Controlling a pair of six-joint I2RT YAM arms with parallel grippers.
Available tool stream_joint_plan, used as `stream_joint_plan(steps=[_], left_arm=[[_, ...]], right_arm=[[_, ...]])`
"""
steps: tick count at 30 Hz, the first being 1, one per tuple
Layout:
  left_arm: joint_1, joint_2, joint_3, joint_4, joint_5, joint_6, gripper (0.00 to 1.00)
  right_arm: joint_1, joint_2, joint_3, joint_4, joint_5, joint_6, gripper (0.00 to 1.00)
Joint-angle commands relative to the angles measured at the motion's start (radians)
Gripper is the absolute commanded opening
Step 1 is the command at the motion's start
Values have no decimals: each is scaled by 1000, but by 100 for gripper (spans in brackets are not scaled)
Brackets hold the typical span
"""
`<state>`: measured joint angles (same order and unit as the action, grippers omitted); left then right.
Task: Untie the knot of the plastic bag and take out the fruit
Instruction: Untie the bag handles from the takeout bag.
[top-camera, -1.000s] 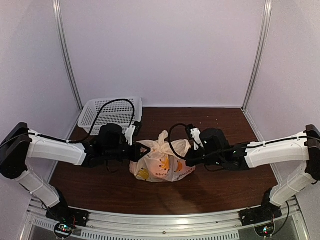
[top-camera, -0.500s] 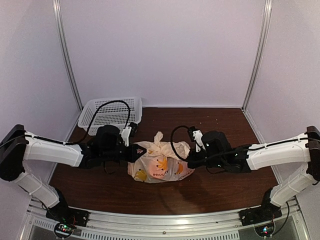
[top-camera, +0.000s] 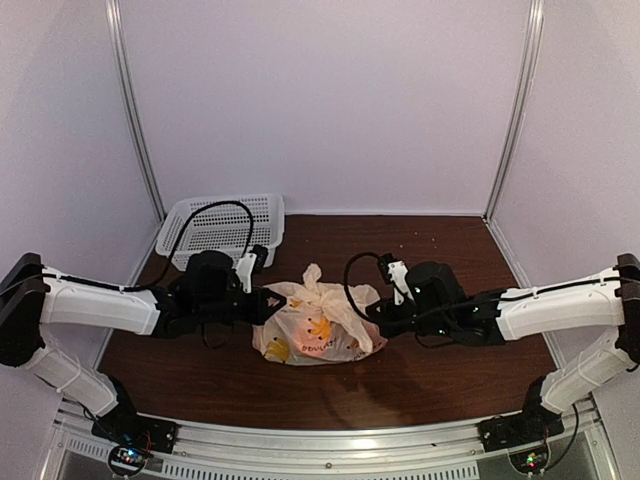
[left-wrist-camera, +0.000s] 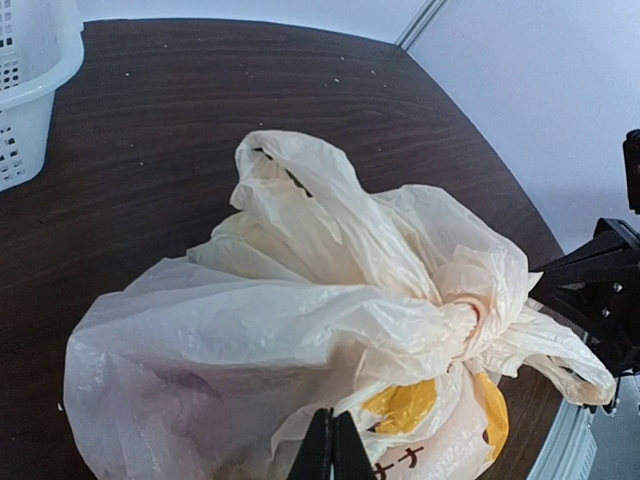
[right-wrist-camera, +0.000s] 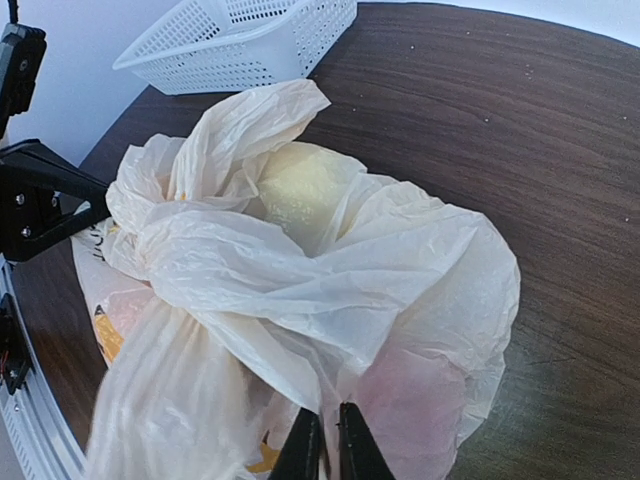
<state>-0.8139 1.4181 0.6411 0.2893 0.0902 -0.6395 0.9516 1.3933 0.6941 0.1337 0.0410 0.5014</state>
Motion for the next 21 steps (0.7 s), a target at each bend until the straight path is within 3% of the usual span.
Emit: stream_joint_plan(steps=[1,4,7,12,21], left_arm=[[32,-11,-31,45,68,75,0],[27,-12,-22,54,126,117,0],[21,-17,-14,54,152,145,0],[21,-24,-9,51,150,151,0],[19,-27,-14,45,139,142,0]], right_arm=[[-20,-58,35,-123,29,-34,28],[-20,-107,92,-197,31,-73,64],[-19,-125,172,-268,47,-116,79],[-19,-46,333,-375,22,-176,85],[-18,133,462,-363,-57,-239,88]])
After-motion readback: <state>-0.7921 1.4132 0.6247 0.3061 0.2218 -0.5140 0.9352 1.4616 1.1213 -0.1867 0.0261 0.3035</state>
